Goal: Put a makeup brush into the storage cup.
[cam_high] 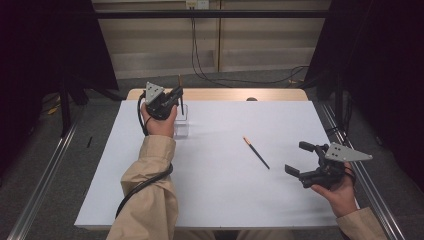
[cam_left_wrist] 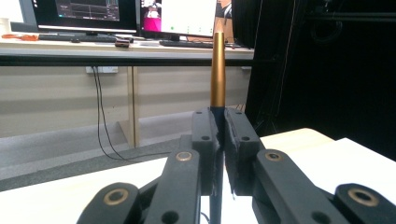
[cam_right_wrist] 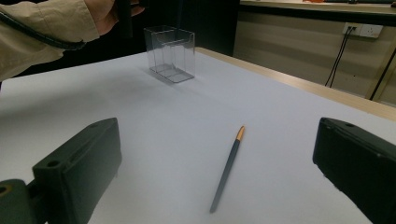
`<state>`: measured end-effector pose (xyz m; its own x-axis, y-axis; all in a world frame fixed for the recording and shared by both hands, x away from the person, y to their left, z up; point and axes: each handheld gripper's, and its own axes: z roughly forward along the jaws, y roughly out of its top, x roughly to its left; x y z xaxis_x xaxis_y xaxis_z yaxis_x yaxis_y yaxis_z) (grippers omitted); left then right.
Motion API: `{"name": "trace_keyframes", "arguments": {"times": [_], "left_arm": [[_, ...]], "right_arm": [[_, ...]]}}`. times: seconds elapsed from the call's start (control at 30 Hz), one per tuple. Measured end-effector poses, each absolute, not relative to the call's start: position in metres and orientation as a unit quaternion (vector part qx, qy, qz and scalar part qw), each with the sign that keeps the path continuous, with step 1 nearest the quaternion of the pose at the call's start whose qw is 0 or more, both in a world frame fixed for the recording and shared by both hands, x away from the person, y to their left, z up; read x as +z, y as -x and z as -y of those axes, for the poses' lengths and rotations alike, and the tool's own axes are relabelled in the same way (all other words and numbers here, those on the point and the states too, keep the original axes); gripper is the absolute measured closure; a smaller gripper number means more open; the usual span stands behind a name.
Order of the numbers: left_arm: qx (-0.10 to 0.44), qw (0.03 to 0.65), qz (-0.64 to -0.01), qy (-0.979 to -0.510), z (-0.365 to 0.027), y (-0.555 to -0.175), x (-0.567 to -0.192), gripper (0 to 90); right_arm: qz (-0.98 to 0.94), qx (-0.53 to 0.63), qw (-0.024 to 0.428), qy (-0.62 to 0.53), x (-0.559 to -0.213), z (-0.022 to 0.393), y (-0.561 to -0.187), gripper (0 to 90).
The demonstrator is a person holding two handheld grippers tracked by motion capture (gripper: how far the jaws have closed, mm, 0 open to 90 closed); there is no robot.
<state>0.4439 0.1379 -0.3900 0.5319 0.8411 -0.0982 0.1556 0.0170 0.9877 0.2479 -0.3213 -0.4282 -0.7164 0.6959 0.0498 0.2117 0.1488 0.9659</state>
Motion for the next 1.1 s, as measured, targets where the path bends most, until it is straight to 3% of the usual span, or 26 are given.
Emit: {"name": "trace_keyframes", "arguments": {"times": [1.1], "left_arm": [[0.281,0.594,-0.398,-0.640,-0.137,-0.438,-0.409,83.6]], "right_arm": [[-0.728,0.574,0.211,-0.310,-0.428,0.321,-0.248,0.7]]}}
